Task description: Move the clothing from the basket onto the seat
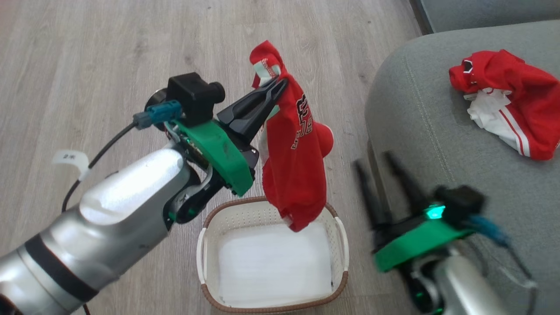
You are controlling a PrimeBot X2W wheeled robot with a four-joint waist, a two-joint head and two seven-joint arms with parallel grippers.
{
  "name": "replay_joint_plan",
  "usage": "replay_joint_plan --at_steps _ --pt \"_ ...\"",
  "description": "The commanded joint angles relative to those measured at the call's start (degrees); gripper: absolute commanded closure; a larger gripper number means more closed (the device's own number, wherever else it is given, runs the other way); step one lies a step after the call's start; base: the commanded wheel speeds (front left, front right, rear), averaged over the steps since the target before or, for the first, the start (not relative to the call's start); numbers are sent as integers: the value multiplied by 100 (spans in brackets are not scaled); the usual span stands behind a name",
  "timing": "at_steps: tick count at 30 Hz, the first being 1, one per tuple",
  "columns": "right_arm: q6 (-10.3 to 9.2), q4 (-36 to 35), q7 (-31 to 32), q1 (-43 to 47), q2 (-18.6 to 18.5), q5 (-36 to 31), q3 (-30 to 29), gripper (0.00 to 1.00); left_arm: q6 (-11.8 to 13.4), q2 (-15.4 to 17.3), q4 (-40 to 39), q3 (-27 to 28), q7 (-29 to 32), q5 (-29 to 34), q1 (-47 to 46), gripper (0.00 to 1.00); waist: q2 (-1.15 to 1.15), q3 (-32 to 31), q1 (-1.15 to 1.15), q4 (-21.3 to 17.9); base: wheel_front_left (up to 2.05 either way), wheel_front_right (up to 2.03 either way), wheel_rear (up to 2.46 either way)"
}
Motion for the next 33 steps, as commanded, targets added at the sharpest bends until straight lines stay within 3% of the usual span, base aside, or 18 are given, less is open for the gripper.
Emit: replay_joint_plan --at_steps 1,12,25,33 --pt "-1 -44 110 -352 16 7 344 0 -9 149 -151 309 10 44 -514 100 0 9 1 8 0 0 0" --pt "-1 1286 366 -1027 59 198 1356 0 -47 44 -254 291 88 70 -717 100 0 -25 1 161 0 0 0" --pt "-1 3169 -27 -2225 270 736 1946 0 -69 -218 -541 139 178 78 -772 100 0 -43 1 585 0 0 0" --pt "-1 3752 -324 -2735 277 1227 2286 0 -92 -285 -648 45 223 39 -709 100 0 -124 1 793 0 0 0"
